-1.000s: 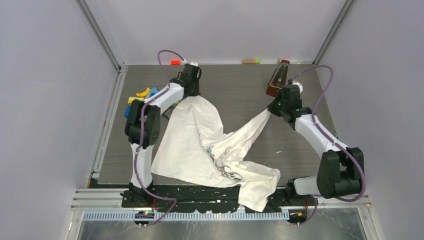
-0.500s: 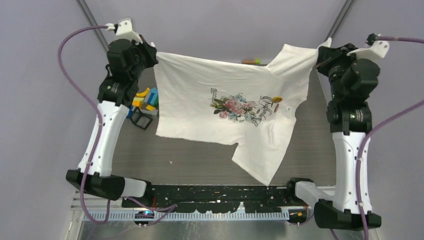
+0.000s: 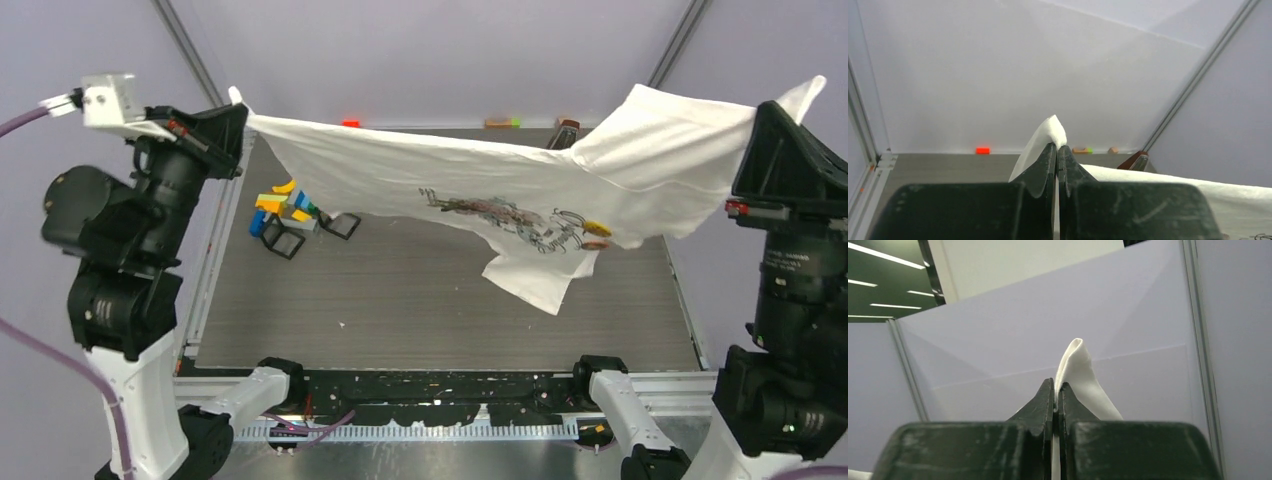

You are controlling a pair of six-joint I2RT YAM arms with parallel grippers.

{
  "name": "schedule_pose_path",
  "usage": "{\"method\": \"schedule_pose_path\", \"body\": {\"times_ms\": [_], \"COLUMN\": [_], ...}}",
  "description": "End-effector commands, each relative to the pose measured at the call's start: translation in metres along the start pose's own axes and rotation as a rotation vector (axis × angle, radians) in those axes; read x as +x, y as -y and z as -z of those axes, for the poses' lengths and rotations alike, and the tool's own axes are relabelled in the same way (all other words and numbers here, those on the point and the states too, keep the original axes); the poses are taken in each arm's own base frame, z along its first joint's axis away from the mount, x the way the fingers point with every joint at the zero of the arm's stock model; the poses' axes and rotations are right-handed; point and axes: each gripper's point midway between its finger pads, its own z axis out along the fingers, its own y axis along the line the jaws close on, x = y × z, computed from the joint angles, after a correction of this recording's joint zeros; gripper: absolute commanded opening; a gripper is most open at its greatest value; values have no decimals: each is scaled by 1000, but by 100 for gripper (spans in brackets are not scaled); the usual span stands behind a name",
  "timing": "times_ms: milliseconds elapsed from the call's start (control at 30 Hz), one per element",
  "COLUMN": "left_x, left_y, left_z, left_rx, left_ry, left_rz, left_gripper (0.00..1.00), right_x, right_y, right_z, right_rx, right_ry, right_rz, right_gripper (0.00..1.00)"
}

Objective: Pin the brooch onto the clothing

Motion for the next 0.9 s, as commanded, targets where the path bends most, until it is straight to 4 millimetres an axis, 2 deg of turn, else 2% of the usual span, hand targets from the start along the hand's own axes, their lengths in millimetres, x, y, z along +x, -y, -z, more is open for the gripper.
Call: {"method": "schedule_pose_path", "body": {"times_ms": [0, 100, 133, 167, 200, 267, 300, 333, 367, 400, 467, 500, 533, 567, 600, 633, 667, 700, 733, 767, 800, 833, 867], "left_x": [-26, -37, -39, -40, -39, -29, -17, -6, 10, 26, 66, 83, 109, 128, 147, 167, 184, 205, 223, 244, 264, 284, 302], "left_y": [17, 24, 26, 28, 28, 23, 18, 14, 7, -1, -19, -29, -40, -49, -58, -67, -74, -83, -90, -96, -102, -106, -108], "left_z": [29, 35, 34, 31, 26, 8, -8, -23, -41, -58, -97, -115, -138, -155, -172, -189, -204, -220, -233, -248, -261, -273, -283], "left_rx": [75, 96, 107, 117, 119, 98, 82, 68, 47, 21, -42, -75, -104, -129, -151, -170, -182, -198, -210, -216, -215, -206, -186], "left_ry": [47, 74, 80, 81, 78, 54, 25, -3, -37, -71, -148, -168, -212, -240, -268, -296, -320, -347, -369, -391, -410, -437, -464], "left_rz": [-14, 6, 11, 13, 13, 7, 3, -1, -5, -8, -13, -15, -18, -20, -23, -25, -24, -24, -24, -29, -33, -33, -39], "left_gripper": [0, 0, 0, 0, 0, 0, 0, 0, 0, 0, 0, 0, 0, 0, 0, 0, 0, 0, 0, 0, 0, 5, 20], "right_x": [-29, -35, -37, -29, -35, -7, -4, 17, 23, 49, 85, 113, 127, 158, 176, 213, 231, 270, 287, 329, 346, 380, 400], "right_y": [-17, -18, -16, -11, -8, 15, 23, 34, 40, 53, 73, 87, 95, 109, 117, 134, 142, 159, 164, 181, 186, 198, 202], "right_z": [8, 5, 2, -2, -6, -23, -28, -39, -45, -57, -75, -88, -94, -106, -112, -122, -126, -131, -135, -135, -135, -133, -129], "right_rx": [-61, -58, -49, -38, -27, 44, 74, 99, 115, 140, 180, 197, 211, 223, 233, 245, 254, 266, 261, 274, 270, 278, 274], "right_ry": [54, 70, 86, 80, 122, 97, 105, 66, 71, 26, -18, -52, -66, -98, -120, -168, -190, -246, -258, -332, -362, -427, -478], "right_rz": [48, 59, 62, 64, 65, 77, 82, 91, 94, 98, 112, 125, 134, 155, 167, 193, 202, 216, 222, 233, 232, 230, 223], "right_gripper": [0, 0, 0, 0, 0, 0, 0, 0, 0, 0, 0, 0, 0, 0, 0, 0, 0, 0, 0, 0, 1, 10, 20]}}
